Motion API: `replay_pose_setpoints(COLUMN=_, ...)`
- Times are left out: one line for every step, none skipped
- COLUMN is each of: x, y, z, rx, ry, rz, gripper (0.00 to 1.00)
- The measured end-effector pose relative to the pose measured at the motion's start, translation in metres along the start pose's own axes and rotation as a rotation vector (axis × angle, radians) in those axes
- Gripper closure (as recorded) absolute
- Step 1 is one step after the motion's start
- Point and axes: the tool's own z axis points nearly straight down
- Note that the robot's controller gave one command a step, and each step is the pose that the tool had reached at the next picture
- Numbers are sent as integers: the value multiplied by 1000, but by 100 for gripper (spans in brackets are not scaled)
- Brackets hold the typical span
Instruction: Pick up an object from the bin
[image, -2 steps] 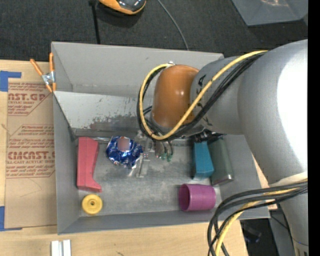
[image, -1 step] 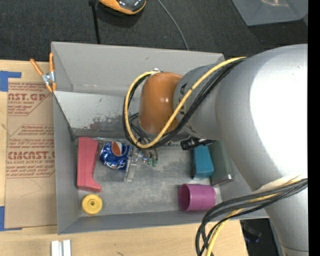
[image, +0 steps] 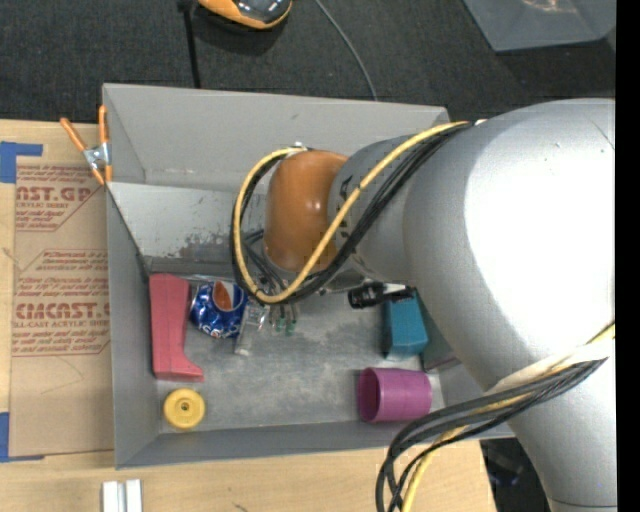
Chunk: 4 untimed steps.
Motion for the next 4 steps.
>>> replay_pose_setpoints(x=0, y=0, z=0, rx=0, ry=-1, rz=0, gripper=100)
replay_pose_setpoints(x=0, y=0, z=-1, rx=0, ry=-1, rz=-1, gripper=100)
replay_pose_setpoints(x=2, y=-1, z=-9, rx=2, ry=6, rz=-1, gripper=100)
replay_pose_setpoints(x=3, y=0, z=-29, rx=2, ry=8, rz=-1, gripper=100)
